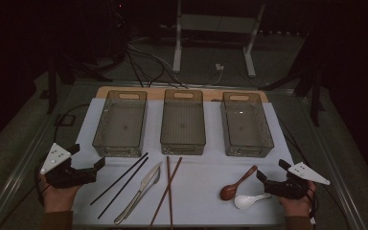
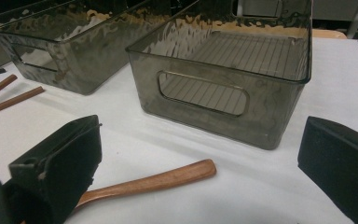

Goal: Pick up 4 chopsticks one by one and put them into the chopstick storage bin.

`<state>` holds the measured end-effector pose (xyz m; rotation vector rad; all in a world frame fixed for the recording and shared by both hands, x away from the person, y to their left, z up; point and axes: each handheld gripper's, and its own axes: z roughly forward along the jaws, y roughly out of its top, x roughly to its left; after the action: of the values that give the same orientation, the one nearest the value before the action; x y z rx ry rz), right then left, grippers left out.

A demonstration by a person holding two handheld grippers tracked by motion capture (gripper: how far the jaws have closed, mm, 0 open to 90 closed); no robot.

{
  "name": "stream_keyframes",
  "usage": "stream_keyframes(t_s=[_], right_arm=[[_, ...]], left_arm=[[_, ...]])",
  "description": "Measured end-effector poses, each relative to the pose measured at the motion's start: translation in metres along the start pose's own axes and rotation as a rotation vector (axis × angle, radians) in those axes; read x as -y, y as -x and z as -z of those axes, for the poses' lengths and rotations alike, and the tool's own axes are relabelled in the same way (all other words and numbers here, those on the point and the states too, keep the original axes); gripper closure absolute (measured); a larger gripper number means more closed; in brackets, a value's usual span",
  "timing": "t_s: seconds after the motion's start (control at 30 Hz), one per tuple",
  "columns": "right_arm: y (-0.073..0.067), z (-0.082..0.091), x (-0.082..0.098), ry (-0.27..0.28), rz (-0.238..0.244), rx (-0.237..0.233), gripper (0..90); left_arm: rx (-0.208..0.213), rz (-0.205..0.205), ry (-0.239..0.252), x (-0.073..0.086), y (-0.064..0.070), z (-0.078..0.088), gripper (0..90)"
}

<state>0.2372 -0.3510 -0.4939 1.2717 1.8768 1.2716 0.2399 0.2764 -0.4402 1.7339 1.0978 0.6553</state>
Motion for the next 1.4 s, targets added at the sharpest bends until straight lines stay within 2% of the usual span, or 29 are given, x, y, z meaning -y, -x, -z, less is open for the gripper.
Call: stream_keyframes(t_s=[0.13,0.43,0.53,1.03,1.4], right_arm=[[-0.002,-0.001,0.001,-0.006,0.009,0.011,0.0],[-0.003,0.000,0.001,-0.004,0.020,0.021,0.0],[-0.004,0.000,0.001,-0.006,0.021,0.023,0.0],[-0.002,-0.001,0.002,-0.008,0.019,0.033,0.0],[-0.002,-0.003,0.002,-0.017,0.025,0.037,0.0]], left_arm=[[0.028,-0.030,-0.054,-0.003,0.003,-0.006,0.6],[0.101,-0.046,-0.131,-0.009,0.008,-0.023,0.6],[0.104,-0.051,-0.169,-0.011,0.011,-0.031,0.6],[0.140,-0.067,-0.274,-0.011,0.016,-0.052,0.7],[0.148,-0.111,-0.358,-0.011,0.026,-0.066,0.7]])
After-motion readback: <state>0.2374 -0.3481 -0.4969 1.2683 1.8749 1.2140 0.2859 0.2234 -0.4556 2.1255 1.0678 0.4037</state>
